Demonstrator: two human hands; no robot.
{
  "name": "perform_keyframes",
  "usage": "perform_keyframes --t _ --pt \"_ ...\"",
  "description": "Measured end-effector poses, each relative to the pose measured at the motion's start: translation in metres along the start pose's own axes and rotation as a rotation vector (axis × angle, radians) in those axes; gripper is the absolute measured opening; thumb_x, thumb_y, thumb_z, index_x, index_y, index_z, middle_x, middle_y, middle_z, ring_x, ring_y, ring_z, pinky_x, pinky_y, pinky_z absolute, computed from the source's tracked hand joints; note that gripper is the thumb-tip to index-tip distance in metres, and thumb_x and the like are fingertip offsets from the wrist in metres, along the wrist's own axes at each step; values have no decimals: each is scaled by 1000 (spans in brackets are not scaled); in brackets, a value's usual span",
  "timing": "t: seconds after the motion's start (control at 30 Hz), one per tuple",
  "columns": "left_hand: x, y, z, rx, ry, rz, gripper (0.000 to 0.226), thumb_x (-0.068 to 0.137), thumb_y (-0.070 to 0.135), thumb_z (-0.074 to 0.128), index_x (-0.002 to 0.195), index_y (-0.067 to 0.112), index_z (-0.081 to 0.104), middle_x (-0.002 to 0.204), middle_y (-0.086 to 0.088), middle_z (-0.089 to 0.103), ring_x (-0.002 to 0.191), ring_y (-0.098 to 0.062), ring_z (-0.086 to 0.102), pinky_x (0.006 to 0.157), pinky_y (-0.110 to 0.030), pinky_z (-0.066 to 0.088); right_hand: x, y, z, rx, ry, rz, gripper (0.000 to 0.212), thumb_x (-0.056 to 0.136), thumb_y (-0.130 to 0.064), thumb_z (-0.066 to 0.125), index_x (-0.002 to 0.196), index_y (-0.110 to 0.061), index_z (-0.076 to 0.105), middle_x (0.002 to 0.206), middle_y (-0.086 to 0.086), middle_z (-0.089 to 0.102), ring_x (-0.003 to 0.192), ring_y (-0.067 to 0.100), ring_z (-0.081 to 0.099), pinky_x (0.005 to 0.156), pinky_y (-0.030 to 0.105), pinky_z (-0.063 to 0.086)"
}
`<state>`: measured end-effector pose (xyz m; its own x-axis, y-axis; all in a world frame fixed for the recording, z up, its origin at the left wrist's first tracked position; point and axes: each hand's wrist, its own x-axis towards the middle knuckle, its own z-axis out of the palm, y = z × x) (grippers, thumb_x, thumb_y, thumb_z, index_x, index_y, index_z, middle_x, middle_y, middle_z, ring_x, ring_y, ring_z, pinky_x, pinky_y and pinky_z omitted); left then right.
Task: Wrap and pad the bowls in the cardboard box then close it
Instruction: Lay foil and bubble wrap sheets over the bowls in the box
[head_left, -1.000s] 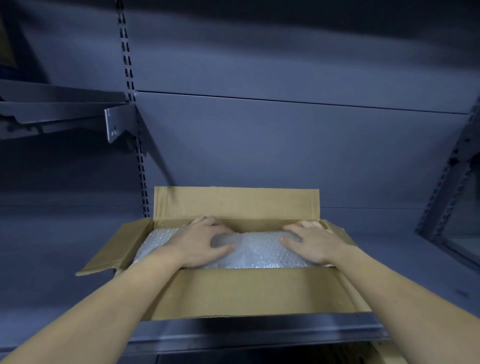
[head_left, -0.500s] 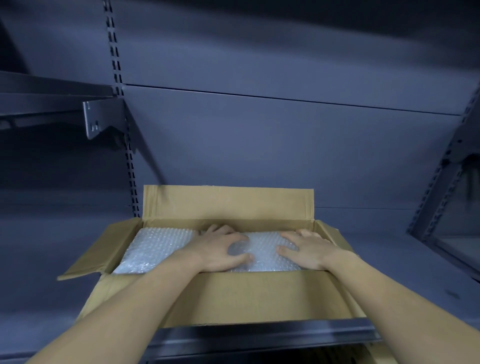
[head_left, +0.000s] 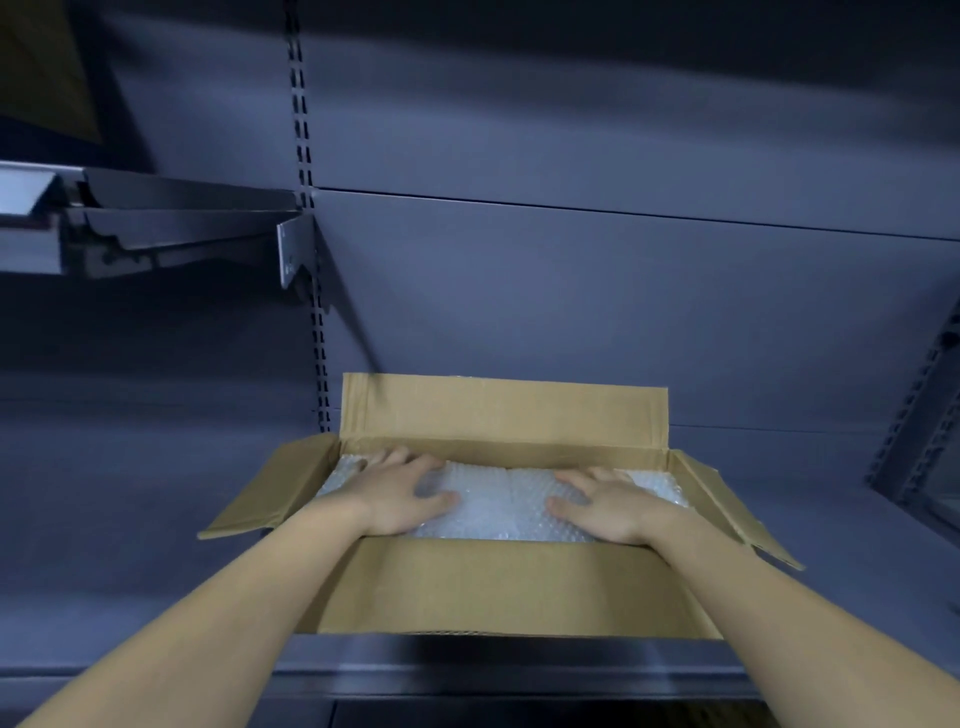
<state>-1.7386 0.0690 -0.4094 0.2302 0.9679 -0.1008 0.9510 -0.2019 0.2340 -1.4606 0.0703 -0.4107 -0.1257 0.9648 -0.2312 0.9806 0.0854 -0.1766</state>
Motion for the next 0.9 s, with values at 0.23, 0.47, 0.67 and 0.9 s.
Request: perform_keyframes --t 0.23,0.47,0.67,0.9 --pt "2 -1 2 -21 10 9 69 93 67 36 153 36 23 158 -1 22 147 -26 14 120 -47 14 -1 3 0 36 32 5 71 90 -73 25 153 -41 17 162 -3 12 149 21 10 119 47 14" --pt "1 12 -7 -39 183 62 57 90 62 42 139 33 48 146 4 43 137 -22 35 112 -48 32 -18 5 -13 81 186 -7 56 98 -58 32 148 -34 34 151 4 33 141 26 28 113 39 27" --pt "5 49 -3 -50 147 111 48 90 52 45 129 27 58 137 -1 51 126 -24 48 105 -40 41 -41 24 -24 1 240 40 44 100 -41 38 140 -26 45 143 7 45 134 27 37 107 39 36" --pt "7 108 10 -8 114 239 48 92 49 46 134 28 53 134 0 50 126 -21 46 104 -38 41 -76 61 -27 44 248 151 47 98 -41 40 143 -27 41 145 8 40 134 28 36 107 42 38"
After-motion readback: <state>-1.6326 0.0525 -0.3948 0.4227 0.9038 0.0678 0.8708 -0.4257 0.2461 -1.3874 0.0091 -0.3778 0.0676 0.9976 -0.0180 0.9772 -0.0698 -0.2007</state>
